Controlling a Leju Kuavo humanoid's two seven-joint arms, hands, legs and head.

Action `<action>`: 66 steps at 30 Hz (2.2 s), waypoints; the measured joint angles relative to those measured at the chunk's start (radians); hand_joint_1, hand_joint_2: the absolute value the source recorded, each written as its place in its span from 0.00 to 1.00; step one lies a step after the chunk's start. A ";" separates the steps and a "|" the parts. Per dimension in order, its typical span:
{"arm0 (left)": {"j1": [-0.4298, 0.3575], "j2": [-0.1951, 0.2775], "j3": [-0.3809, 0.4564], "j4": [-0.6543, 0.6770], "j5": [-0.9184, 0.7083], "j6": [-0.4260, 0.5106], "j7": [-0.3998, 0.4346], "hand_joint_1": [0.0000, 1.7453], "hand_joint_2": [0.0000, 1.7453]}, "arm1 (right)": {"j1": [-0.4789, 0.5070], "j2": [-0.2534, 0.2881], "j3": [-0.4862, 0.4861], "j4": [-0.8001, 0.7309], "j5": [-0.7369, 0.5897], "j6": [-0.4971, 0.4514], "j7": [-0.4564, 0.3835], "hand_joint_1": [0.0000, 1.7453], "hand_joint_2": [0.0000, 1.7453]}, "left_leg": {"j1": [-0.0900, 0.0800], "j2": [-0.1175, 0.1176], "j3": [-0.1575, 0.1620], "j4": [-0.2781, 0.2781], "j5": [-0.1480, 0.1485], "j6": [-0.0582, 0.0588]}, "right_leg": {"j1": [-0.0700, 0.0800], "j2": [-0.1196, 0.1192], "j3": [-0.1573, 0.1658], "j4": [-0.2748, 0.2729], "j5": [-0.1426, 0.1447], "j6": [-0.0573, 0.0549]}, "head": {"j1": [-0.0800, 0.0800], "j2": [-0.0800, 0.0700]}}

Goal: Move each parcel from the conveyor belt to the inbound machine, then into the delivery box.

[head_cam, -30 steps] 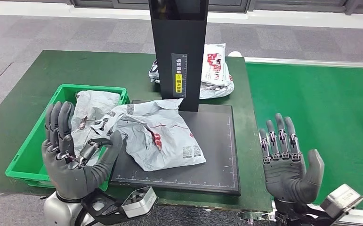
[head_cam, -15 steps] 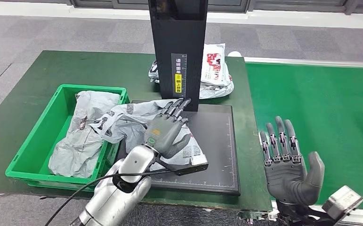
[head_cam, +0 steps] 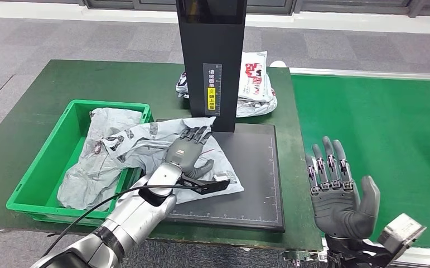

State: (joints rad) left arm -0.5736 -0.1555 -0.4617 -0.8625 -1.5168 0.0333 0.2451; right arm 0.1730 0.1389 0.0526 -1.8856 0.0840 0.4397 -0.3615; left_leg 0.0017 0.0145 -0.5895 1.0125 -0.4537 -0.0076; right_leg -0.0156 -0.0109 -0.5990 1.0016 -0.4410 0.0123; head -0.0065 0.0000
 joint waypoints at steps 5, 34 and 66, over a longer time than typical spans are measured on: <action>-0.037 0.013 -0.016 0.064 0.000 -0.017 0.071 0.25 1.00 | -0.007 0.004 0.000 0.009 0.003 -0.004 0.009 0.00 0.00 | 0.000 0.000 0.000 0.000 0.000 0.000 | 0.000 0.000 0.000 0.000 0.000 0.000 | 0.000 0.000; -0.107 0.045 -0.029 0.196 -0.001 0.061 0.155 1.00 1.00 | -0.024 0.011 -0.003 0.020 0.004 -0.016 0.035 0.00 0.00 | 0.001 0.001 0.008 0.000 0.000 0.000 | 0.000 -0.001 0.008 0.000 0.000 0.000 | 0.000 0.000; 0.230 0.204 0.642 -0.798 0.101 0.460 -0.016 1.00 1.00 | 0.073 0.060 -0.087 -0.006 0.019 0.005 -0.007 0.00 0.00 | 0.002 0.002 -0.002 -0.001 -0.001 -0.003 | 0.002 0.002 -0.003 0.001 -0.003 -0.003 | 0.000 0.000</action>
State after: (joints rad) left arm -0.3435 0.0485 0.1800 -1.6608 -1.4155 0.4930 0.2290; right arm 0.2464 0.1984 -0.0347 -1.8917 0.1030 0.4446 -0.3681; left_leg 0.0034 0.0162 -0.5913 1.0119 -0.4548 -0.0107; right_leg -0.0140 -0.0092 -0.6020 1.0029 -0.4439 0.0095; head -0.0065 0.0000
